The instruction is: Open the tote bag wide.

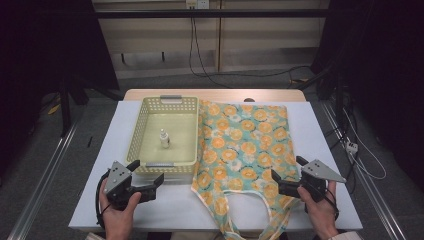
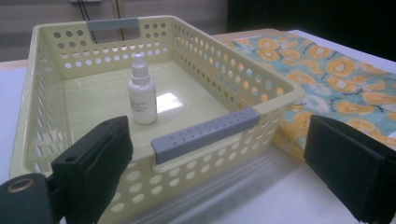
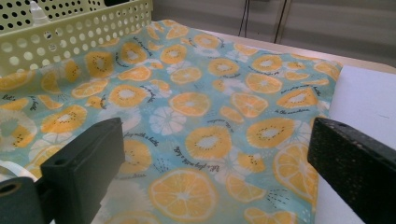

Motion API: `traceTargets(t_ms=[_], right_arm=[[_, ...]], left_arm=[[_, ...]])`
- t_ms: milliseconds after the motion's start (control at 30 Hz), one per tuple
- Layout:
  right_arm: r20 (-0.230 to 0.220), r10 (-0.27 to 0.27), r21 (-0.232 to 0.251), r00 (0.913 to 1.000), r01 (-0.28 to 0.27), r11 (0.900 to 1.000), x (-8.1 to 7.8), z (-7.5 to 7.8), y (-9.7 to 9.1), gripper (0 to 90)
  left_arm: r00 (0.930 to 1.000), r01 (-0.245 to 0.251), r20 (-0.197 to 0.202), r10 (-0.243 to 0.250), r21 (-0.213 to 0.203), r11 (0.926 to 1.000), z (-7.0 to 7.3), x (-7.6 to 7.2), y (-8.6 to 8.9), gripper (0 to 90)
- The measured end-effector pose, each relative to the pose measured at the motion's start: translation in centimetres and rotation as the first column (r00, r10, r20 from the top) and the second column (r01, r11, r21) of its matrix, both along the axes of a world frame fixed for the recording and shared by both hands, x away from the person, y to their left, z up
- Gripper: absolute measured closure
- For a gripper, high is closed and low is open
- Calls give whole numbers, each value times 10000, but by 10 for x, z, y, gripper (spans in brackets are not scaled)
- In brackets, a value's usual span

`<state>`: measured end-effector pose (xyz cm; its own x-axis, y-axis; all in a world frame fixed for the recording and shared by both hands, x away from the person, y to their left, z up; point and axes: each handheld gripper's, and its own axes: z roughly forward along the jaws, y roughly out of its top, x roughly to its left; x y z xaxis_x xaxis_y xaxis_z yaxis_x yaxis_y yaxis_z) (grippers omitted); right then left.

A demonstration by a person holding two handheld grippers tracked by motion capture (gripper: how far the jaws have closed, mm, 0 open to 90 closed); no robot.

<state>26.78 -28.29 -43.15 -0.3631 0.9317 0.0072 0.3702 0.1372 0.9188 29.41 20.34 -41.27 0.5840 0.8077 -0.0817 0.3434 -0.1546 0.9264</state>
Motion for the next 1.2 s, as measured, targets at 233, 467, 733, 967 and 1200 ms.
traceTargets(t_ms=[233,467,733,967,1200], right_arm=[[-83,-34,73,10000,35,10000,1,0,-2,49],[-236,298,52,9993,-297,9995,5,-1,-2,47],[-697,419,56,9967,-416,9991,11,2,-6,102],[-914,349,-447,9952,-391,9982,27,7,-9,108],[-1413,-117,-625,9899,29,9980,59,12,-21,164]], left_arm=[[9999,137,-72,-137,92,9999,-1,2,0,64],[9997,139,-192,-140,-50,9999,-2,1,2,64],[9997,119,-220,-121,-98,9999,-3,1,0,64],[9994,234,-239,-236,-90,9997,-2,1,2,64],[9999,99,-134,-100,-54,9999,-1,2,5,64]])
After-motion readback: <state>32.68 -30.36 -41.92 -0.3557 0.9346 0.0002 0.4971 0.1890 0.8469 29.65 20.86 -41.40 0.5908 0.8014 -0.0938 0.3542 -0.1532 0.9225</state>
